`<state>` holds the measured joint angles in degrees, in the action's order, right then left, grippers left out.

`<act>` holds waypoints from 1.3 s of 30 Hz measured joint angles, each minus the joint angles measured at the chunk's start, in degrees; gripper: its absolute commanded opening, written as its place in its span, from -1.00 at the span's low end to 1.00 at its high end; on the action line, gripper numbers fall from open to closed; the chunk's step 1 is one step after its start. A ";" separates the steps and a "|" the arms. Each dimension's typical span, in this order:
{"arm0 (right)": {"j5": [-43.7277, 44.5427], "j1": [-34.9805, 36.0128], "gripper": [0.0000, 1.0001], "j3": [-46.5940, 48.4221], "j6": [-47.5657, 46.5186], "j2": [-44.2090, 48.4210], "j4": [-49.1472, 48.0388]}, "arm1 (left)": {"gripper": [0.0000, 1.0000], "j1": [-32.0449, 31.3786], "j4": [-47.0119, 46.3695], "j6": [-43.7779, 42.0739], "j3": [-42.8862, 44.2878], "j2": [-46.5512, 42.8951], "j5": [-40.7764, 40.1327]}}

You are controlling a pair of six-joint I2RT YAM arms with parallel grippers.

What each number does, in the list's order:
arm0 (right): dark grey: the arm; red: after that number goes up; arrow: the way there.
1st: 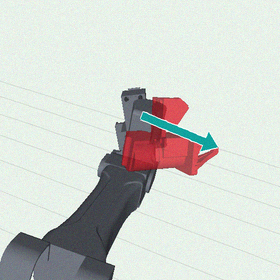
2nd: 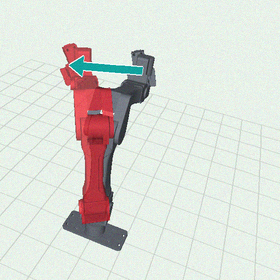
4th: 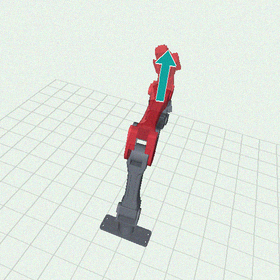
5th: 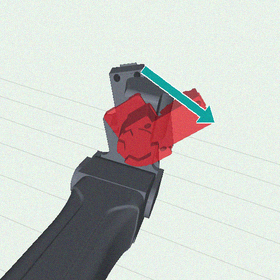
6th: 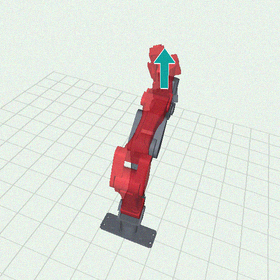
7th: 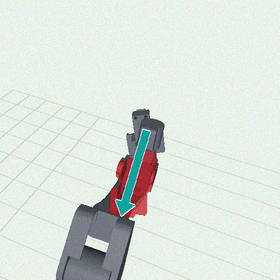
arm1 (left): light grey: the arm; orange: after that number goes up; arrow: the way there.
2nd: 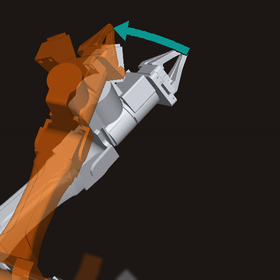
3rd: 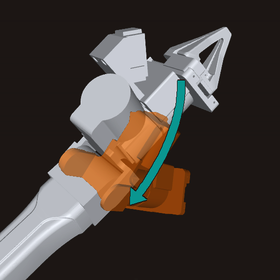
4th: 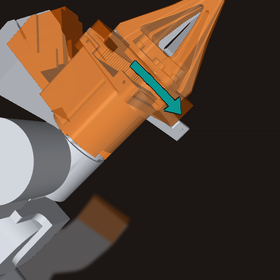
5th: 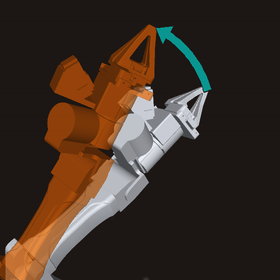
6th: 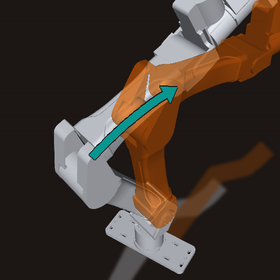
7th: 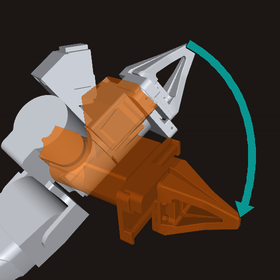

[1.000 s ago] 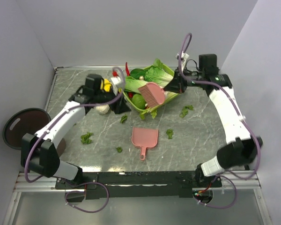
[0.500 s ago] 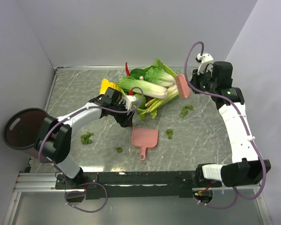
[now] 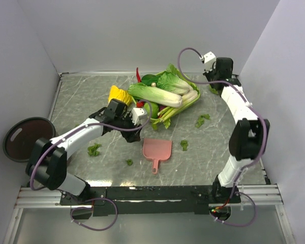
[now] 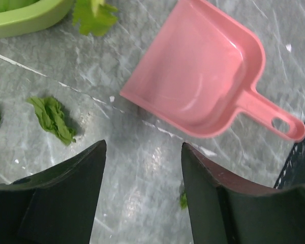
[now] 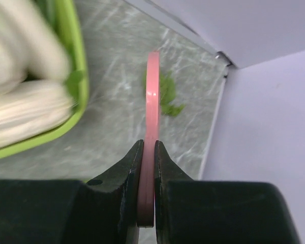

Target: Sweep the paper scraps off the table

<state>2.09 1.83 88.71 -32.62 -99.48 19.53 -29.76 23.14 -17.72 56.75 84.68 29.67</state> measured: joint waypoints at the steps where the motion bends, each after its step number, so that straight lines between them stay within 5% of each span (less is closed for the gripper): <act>1: 0.39 -0.26 -1.00 1.70 -1.09 -2.25 -0.26 | 0.32 0.00 0.87 -1.16 -0.11 -0.81 0.13; 4: 1.31 -1.05 -1.00 8.87 -5.27 -9.90 -0.39 | 0.36 0.33 3.41 -5.25 -0.11 -2.54 0.79; 6: 1.66 -1.18 -1.00 13.90 -8.63 -14.67 -0.42 | 0.64 0.46 4.68 -6.91 -0.09 -3.04 1.16; 11: 2.71 -2.38 -1.00 25.27 -16.81 -24.79 0.24 | 0.88 0.70 6.16 -8.11 -0.17 -3.56 1.44; 21: 0.00 -4.70 -1.00 27.65 -28.17 -30.75 3.63 | 0.93 1.97 6.40 -6.62 -0.33 -4.22 1.42; 30: -5.60 -4.59 -1.00 2.03 -31.74 -13.86 7.41 | 0.90 2.05 6.08 -6.75 -0.33 -4.22 2.21; 39: -21.64 -3.65 -1.00 -8.46 -19.93 14.97 31.39 | 0.86 2.08 -0.09 -1.44 -2.23 -3.21 1.95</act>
<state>-19.55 -1.83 80.25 -52.56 -84.51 50.92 -27.68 23.05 -19.16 54.52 81.47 31.62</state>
